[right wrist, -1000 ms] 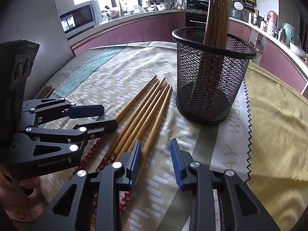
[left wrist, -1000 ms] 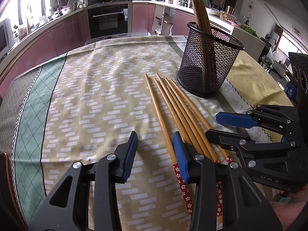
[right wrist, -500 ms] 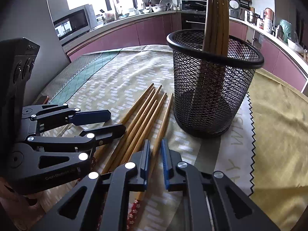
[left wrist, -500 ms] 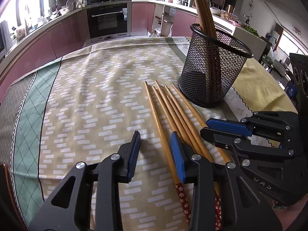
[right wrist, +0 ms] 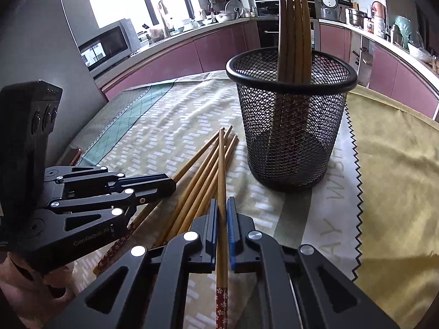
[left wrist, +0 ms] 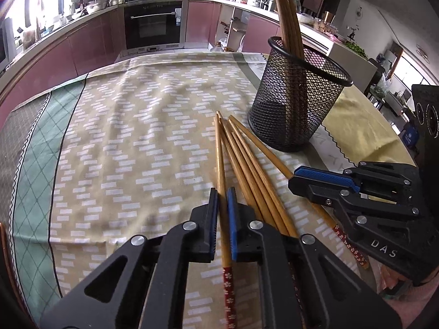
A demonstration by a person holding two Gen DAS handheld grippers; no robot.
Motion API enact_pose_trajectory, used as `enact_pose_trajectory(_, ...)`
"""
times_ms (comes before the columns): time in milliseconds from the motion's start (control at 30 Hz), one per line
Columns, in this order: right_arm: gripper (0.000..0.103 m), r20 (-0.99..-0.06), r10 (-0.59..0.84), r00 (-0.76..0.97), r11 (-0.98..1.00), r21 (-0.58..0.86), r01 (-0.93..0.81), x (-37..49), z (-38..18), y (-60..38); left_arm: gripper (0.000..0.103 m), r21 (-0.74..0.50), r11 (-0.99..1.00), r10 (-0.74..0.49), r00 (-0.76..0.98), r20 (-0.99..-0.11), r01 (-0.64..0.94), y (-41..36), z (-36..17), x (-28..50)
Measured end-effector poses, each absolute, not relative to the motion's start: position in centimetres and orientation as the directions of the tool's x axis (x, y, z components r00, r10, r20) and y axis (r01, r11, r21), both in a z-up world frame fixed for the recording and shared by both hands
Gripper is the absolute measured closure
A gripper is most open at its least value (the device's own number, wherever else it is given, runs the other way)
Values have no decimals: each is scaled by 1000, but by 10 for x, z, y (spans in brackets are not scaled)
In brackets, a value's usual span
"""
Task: Organize utensils
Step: 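Close the right tool on one chopstick while the left tool grasps another, then raise both held chopsticks upright and lower them into the mesh cup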
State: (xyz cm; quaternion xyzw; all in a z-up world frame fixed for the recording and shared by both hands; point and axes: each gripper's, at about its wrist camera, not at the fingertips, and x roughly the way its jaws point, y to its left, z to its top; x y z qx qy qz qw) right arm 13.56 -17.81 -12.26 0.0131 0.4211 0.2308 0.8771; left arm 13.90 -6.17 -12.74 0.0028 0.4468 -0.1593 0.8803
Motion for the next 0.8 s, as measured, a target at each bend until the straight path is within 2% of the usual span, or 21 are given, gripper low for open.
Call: enact_pose_trajectory(800,97,-624,514,588,849,276,-450,117,-79,-195,95,-192,908,-392,597,-700,372,-57,-73,110)
